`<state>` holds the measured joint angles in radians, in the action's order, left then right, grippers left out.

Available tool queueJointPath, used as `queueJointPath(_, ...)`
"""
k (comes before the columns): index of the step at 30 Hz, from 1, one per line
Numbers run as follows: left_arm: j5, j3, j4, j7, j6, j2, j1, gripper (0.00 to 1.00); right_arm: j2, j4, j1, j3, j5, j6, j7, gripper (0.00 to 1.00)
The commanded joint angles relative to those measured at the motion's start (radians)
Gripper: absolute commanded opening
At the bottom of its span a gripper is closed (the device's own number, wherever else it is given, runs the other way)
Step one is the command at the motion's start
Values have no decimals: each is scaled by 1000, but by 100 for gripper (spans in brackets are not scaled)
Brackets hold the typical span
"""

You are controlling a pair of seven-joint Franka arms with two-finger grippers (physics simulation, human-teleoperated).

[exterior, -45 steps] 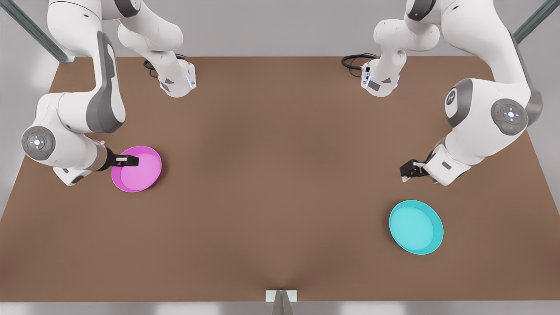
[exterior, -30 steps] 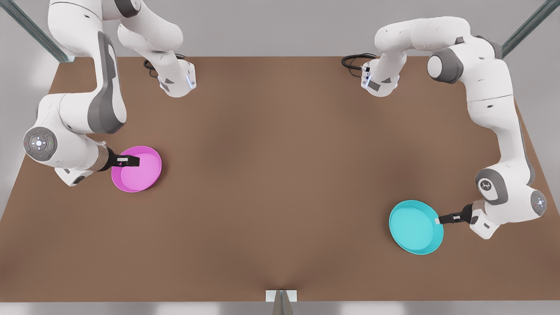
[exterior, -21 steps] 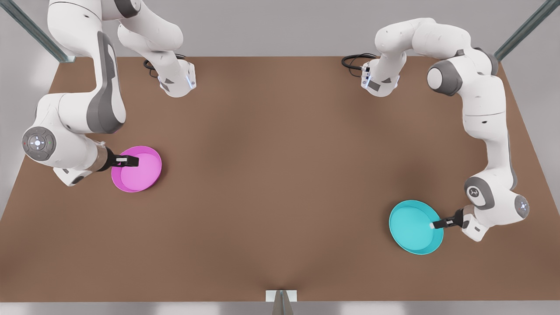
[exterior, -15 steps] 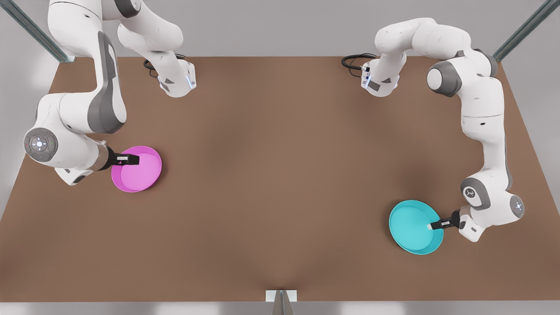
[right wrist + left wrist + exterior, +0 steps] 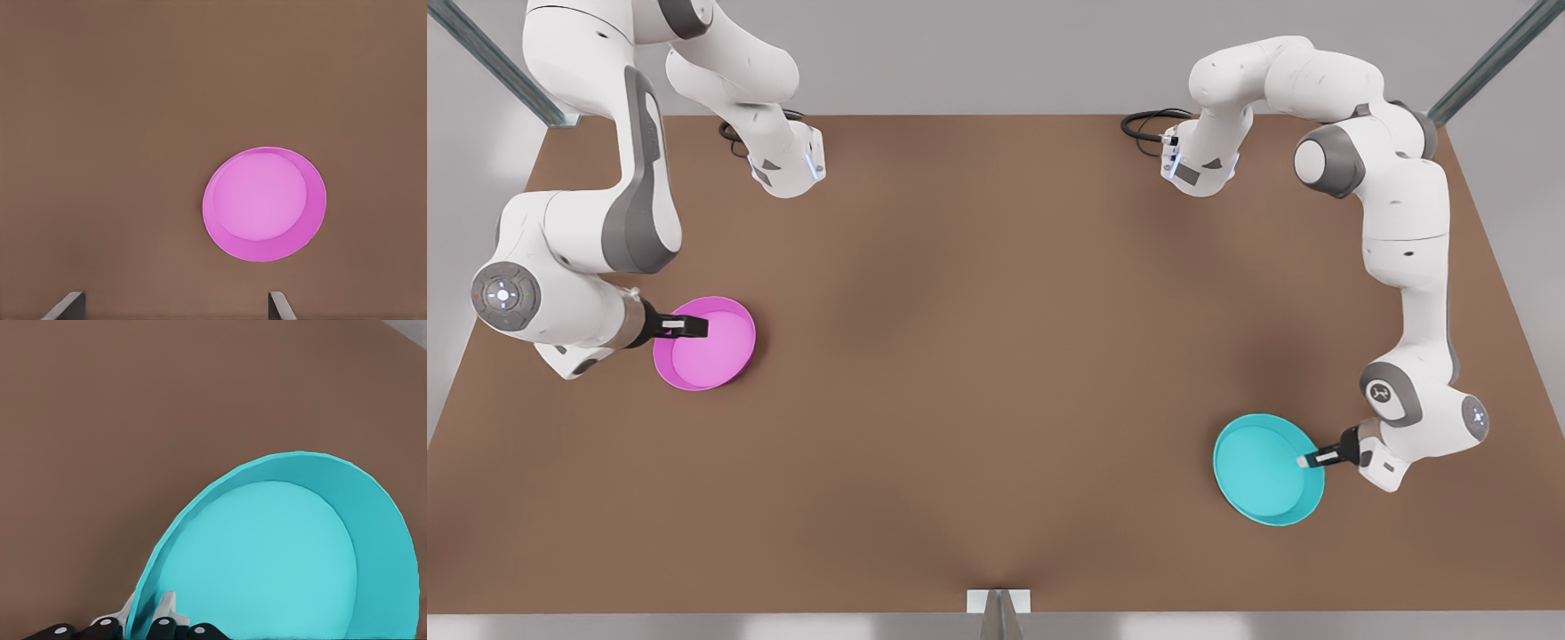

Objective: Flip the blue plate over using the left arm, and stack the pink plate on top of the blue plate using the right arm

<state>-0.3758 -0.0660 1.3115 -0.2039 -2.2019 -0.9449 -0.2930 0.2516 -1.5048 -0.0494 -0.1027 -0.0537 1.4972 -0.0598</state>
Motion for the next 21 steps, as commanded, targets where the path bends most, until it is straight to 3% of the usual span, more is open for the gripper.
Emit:
queueJointPath(1, 90, 0, 0, 9, -1, 0, 0, 21, 0, 0, 0, 0, 0, 0, 0, 100)
queueJointPath(11, 155, 2, 18, 5, 88, 173, 94, 21, 1, 0, 3, 0, 0, 0, 0, 100)
queueJointPath(20, 339, 2, 18, 1, 99, 201, 281, 21, 1, 0, 3, 0, 0, 0, 0, 100)
queueJointPath(21, 345, 3, 12, 1, 99, 195, 290, 50, 1, 0, 3, 0, 0, 0, 0, 100)
